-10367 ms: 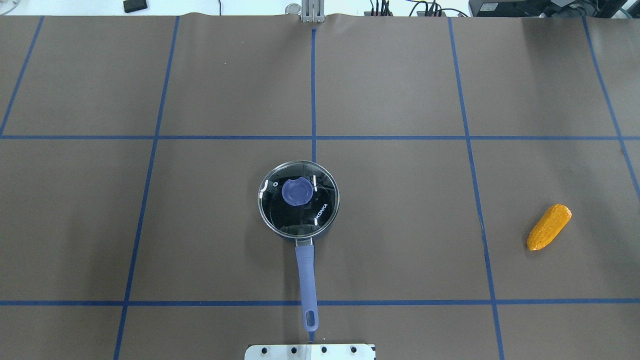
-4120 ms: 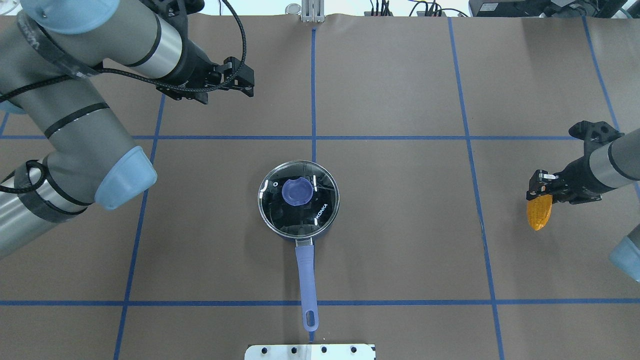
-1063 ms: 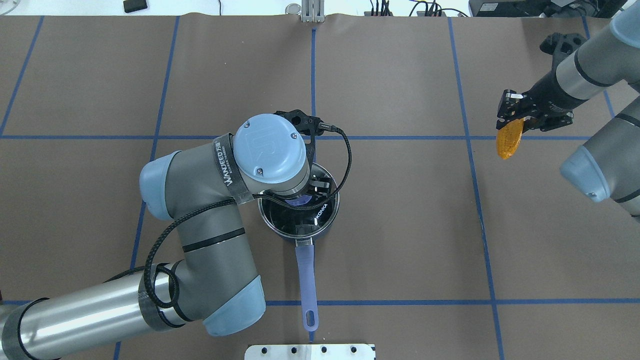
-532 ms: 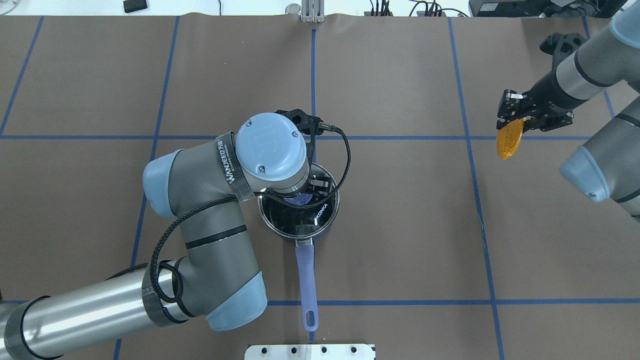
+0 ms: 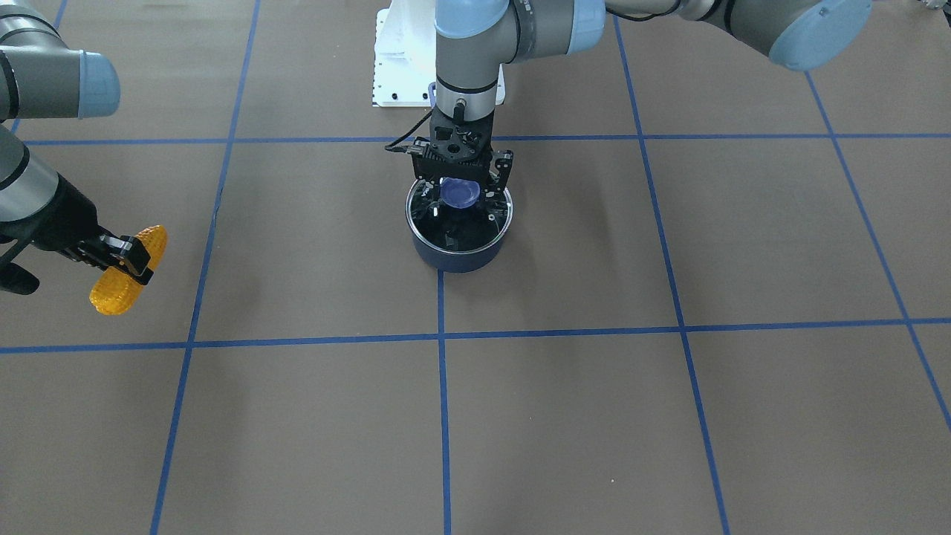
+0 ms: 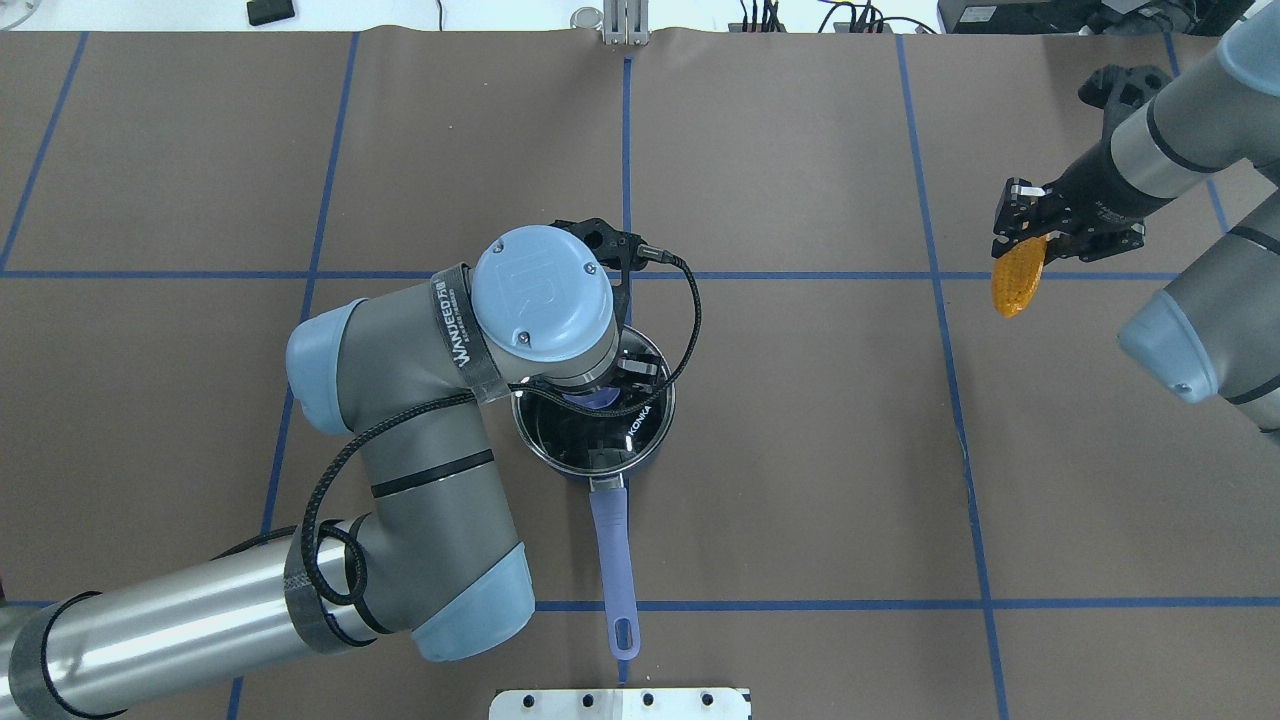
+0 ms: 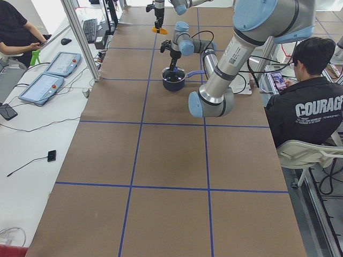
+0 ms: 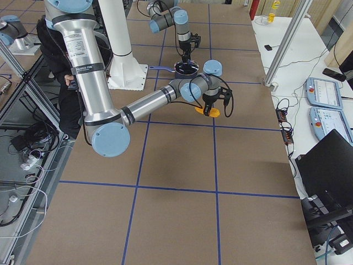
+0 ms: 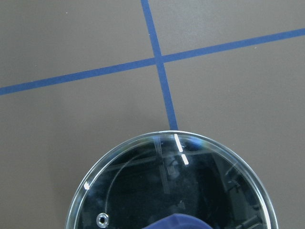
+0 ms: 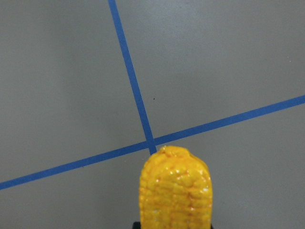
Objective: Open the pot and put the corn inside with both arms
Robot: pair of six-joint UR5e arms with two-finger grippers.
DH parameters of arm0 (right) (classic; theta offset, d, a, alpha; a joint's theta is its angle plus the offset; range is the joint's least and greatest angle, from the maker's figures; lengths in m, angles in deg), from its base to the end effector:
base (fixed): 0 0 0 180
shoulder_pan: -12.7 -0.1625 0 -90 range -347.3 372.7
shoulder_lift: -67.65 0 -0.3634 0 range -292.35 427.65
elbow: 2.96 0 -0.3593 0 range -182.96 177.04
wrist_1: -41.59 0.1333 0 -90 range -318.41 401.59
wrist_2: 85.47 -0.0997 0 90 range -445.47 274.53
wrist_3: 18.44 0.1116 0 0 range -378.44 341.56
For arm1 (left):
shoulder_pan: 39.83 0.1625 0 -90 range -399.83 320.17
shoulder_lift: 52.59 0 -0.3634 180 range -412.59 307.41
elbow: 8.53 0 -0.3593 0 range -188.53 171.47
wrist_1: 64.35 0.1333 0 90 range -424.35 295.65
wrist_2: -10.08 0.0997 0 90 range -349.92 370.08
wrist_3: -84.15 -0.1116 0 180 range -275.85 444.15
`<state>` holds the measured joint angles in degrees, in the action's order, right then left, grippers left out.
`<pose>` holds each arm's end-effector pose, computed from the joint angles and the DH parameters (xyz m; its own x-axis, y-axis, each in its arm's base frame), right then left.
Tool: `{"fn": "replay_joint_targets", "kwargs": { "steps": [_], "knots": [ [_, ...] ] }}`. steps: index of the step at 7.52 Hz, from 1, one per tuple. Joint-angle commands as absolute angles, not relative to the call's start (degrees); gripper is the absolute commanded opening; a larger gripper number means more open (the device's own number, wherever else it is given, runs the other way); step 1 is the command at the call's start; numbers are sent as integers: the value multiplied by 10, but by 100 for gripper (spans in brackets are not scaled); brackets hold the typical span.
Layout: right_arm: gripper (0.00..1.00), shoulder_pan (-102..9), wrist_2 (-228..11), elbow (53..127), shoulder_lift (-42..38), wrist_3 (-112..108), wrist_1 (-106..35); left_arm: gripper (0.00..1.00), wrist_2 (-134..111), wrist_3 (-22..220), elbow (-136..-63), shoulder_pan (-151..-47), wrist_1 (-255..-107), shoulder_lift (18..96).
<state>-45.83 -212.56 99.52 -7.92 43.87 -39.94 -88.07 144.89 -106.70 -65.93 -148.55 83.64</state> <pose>-0.2276 -0.4983 0.3667 0.6083 0.2839 0.7412 -0.2432 0.9556 -0.1663 0.5054 -0.3784 0.1200 0.6843 0.2035 -0.7002 0.0063 0.9586 0.2848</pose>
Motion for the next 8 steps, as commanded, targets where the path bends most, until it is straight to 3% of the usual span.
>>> {"fn": "replay_joint_targets", "kwargs": {
  "steps": [1,5,8],
  "knots": [
    [42,-458,-2125,995,-75,439,-402,62,-881,1449,-1068,-659,-1486,836],
    [43,-458,-2125,996,-41,448,-436,60,-905,1426,-1117,-695,-1476,830],
    [43,-445,-2121,998,34,489,-520,59,-930,1349,-1189,-730,-1475,748]
  ]
}}
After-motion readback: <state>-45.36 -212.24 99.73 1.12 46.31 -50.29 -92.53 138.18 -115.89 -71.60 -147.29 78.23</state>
